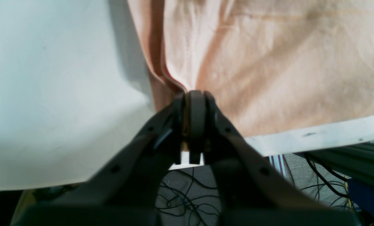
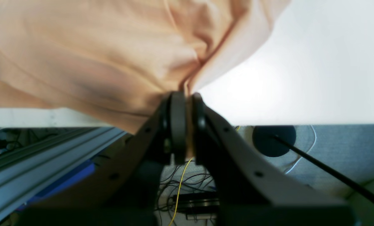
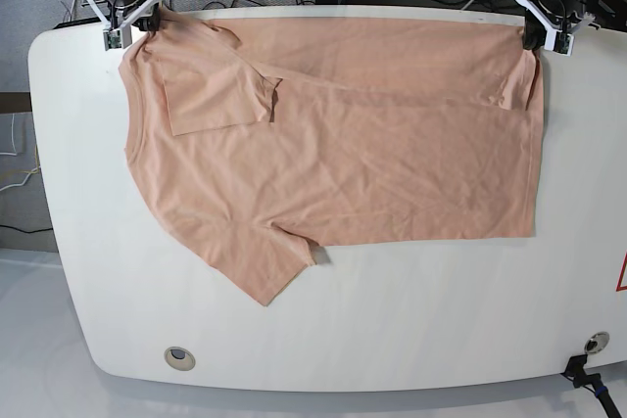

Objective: Fold the T-shirt properly
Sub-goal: 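Drag the grasped shirt edge with both grippers toward the robot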

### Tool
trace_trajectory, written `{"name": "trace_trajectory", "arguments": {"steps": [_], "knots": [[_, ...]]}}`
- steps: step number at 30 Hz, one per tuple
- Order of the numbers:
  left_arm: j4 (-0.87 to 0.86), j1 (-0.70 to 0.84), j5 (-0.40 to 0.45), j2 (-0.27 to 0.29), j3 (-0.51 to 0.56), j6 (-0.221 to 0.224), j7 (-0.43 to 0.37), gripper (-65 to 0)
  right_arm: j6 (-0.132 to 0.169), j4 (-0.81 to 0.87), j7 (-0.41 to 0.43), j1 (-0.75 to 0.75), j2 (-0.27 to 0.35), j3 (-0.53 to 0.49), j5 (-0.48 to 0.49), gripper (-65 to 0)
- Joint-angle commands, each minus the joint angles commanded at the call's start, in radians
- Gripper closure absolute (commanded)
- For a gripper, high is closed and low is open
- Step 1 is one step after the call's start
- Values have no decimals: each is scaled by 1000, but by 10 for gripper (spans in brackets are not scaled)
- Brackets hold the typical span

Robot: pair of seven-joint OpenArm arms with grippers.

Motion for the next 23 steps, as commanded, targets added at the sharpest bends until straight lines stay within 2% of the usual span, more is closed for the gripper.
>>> {"name": "trace_trajectory", "arguments": {"steps": [1, 2, 4, 5, 6, 9, 12, 14, 16, 19, 23], "knots": [[0, 0, 0, 0, 0, 0, 0, 0, 0, 3, 0, 11, 0, 0, 0, -30], [0, 0, 0, 0, 0, 0, 0, -39, 0, 11, 0, 17, 0, 0, 0, -54], [2, -11, 0, 2, 0, 0, 0, -247, 0, 28, -2, 18, 2, 0, 0, -106], [2, -20, 0, 2, 0, 0, 0, -321, 0, 37, -2, 18, 2, 2, -3, -131], [2, -20, 0, 2, 0, 0, 0, -354, 0, 44, -2, 18, 2, 2, 0, -155], [25, -23, 0, 0, -2, 0, 0, -358, 0, 51, -2, 23, 3, 3, -8, -221], [86, -23, 0, -2, -49, 0, 20, -363, 0, 72, -25, 23, 14, 37, -6, -279], [126, -44, -3, -2, -78, 0, 51, -363, 2, 91, -81, 31, 20, 61, 2, -299], [153, -74, -3, 0, -91, 0, 61, -363, 8, 98, -95, 57, 20, 74, 2, -299], [161, -130, -3, 0, -89, 0, 72, -363, 71, 100, -98, 94, 20, 94, 2, -299], [161, -224, -3, 5, -87, 0, 141, -363, 141, 100, -153, 195, 15, 94, 2, -298]]}}
